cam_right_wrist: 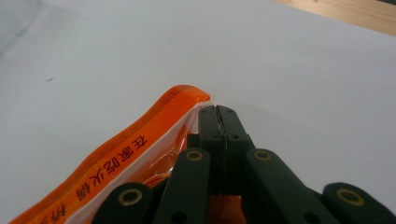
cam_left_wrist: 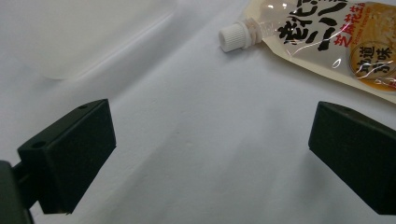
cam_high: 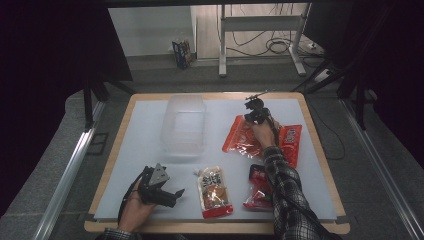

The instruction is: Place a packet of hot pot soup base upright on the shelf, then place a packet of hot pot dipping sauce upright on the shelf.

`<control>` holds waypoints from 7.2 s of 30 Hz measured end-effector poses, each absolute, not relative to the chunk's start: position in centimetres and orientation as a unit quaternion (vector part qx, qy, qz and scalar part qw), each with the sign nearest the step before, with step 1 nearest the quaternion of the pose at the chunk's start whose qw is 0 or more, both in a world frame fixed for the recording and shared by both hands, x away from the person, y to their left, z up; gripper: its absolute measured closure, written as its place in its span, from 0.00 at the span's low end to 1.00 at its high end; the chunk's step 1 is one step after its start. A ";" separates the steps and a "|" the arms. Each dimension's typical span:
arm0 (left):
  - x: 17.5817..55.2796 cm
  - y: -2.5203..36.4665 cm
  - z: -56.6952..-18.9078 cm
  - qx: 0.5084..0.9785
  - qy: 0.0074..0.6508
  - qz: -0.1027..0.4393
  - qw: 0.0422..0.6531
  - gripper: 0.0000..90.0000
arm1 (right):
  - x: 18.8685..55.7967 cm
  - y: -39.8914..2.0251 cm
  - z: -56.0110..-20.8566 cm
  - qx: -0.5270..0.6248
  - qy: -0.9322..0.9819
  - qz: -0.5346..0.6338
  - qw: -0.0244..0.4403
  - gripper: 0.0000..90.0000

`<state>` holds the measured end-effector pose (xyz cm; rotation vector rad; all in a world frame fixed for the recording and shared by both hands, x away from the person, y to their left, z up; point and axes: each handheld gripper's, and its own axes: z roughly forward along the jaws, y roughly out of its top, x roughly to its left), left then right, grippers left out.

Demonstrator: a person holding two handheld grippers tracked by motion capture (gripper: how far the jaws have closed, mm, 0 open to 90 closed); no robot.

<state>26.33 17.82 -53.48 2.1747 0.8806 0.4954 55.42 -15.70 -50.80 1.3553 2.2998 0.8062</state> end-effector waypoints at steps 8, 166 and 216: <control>26.3 17.7 -53.5 0.846 0.341 0.194 0.360 0.01 | 53.5 -14.2 -50.8 0.444 0.836 0.284 0.154 0.99; 25.9 16.8 -53.8 0.858 0.325 0.202 0.342 0.01 | 47.0 -29.8 -45.9 0.488 0.797 0.334 0.119 0.98; 25.8 17.2 -53.4 0.853 0.325 0.204 0.355 0.01 | 46.0 -13.0 -32.1 0.356 0.832 0.419 0.072 0.99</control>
